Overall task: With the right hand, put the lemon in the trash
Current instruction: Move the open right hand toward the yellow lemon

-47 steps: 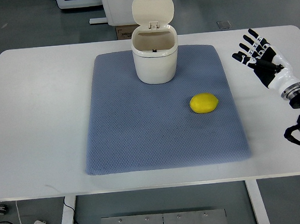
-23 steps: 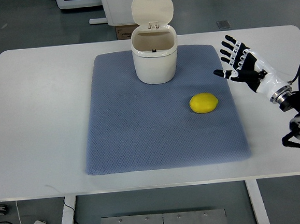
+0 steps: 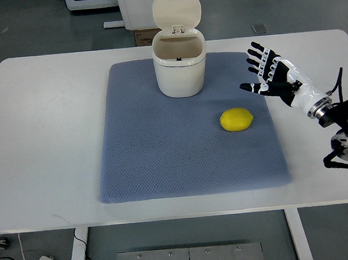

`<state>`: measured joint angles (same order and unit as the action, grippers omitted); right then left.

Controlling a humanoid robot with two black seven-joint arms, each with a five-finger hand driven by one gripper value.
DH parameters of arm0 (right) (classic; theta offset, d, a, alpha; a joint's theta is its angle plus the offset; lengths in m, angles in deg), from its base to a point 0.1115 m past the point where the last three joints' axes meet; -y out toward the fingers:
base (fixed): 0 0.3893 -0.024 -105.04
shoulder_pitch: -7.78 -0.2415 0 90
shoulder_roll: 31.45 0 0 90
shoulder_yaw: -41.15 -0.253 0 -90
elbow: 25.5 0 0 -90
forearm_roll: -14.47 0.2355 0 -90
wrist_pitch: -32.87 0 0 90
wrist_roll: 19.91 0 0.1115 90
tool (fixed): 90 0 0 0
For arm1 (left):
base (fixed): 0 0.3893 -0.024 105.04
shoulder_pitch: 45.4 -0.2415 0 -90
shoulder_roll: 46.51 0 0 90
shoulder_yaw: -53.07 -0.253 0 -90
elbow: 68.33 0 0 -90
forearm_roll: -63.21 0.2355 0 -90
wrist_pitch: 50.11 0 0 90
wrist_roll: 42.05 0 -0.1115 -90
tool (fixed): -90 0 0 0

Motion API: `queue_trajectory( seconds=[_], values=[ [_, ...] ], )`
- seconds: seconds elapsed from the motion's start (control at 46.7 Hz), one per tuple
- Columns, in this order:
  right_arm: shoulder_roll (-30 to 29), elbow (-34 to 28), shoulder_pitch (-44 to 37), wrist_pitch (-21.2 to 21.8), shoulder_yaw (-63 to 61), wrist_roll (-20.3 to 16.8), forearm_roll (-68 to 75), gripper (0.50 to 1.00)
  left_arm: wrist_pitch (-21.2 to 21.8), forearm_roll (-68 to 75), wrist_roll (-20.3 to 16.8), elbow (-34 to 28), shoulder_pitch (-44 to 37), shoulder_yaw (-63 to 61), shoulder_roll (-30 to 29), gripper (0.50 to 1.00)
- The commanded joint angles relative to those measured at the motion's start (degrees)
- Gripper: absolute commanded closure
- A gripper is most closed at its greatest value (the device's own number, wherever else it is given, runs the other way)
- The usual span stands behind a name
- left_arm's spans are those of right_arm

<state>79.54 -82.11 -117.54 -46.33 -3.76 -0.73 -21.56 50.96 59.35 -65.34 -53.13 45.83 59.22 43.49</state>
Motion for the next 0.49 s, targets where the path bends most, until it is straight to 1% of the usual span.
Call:
queue_trajectory(
  seconds=[0.0, 0.3, 0.364, 0.471],
  values=[
    [0.19, 0.28, 0.08, 0.02, 0.00, 0.16, 0.00, 0.507, 0.00, -0.01, 0.00, 0.00, 0.00, 0.00, 0.00, 0.500],
    [-0.42, 0.89, 1.66, -0.07, -2.19, -0.11, -0.96, 0.505, 0.00, -0.01, 0.00, 0.00, 0.00, 0.00, 0.00, 0.500],
    [-0.86, 1.15, 2.80, 0.02, -3.78, -0.20, -3.41, 0.505, 0.00, -0.01, 0.00, 0.00, 0.00, 0.00, 0.00, 0.500],
    [-3.41, 1.24, 4.21, 0.10, -5.89, -0.11, -9.04, 0.505, 0.00, -0.01, 0.00, 0.00, 0.00, 0.00, 0.00, 0.500]
  ],
)
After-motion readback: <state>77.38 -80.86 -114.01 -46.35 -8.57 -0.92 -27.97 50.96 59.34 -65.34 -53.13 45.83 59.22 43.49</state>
